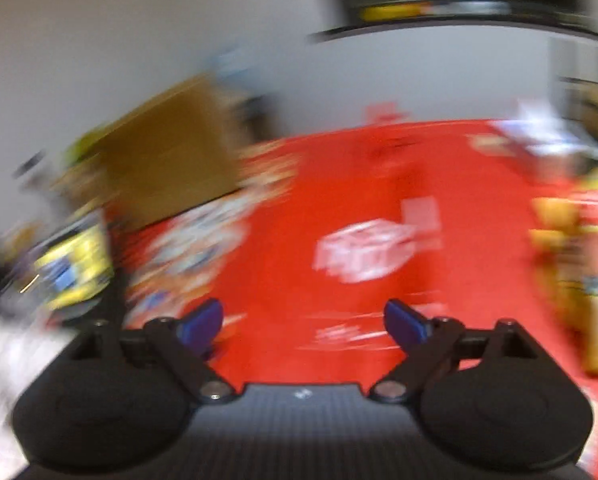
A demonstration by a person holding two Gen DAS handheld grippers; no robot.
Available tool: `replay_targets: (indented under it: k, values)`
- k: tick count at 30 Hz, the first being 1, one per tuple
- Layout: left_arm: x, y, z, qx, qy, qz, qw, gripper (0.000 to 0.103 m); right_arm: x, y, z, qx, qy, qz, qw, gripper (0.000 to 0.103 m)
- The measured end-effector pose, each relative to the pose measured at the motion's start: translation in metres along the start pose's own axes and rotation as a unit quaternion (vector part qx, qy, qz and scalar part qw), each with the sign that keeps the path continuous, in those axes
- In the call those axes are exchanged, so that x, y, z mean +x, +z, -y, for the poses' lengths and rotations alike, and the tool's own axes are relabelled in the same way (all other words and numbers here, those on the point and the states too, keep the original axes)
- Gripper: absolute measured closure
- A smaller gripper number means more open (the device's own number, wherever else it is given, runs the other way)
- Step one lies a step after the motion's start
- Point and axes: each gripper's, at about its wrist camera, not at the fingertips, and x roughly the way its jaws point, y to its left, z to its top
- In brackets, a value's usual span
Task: Fold shopping bag
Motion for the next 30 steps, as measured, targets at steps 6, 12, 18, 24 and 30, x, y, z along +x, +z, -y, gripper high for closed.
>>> replay_targets:
  k: [6,12,18,24,30]
  values:
    - [-0.017,0.005,0.004,0.012,-0.024,0.043,0.9987,0.001,0.054,-0.037,-0.034,-0.127,0.037,-0.097,0.986,0.027]
    - [-0.015,0.000,0.026,0.102,-0.044,0.036,0.9931,0.000,0.080,-0.041,-0.038,-0.179,0.033,-0.123,0.976,0.031]
    - [-0.010,-0.009,0.045,0.193,-0.052,0.025,0.9795,0.000,0.114,-0.053,-0.041,-0.230,-0.004,-0.126,0.965,0.033]
    - [-0.014,-0.008,0.040,0.171,-0.050,0.038,0.9833,0.000,0.110,-0.065,-0.045,-0.273,-0.020,-0.102,0.956,0.067]
    - [-0.036,-0.021,0.010,0.072,-0.040,0.043,0.9957,0.000,0.096,-0.052,-0.029,-0.237,-0.011,-0.094,0.967,0.097]
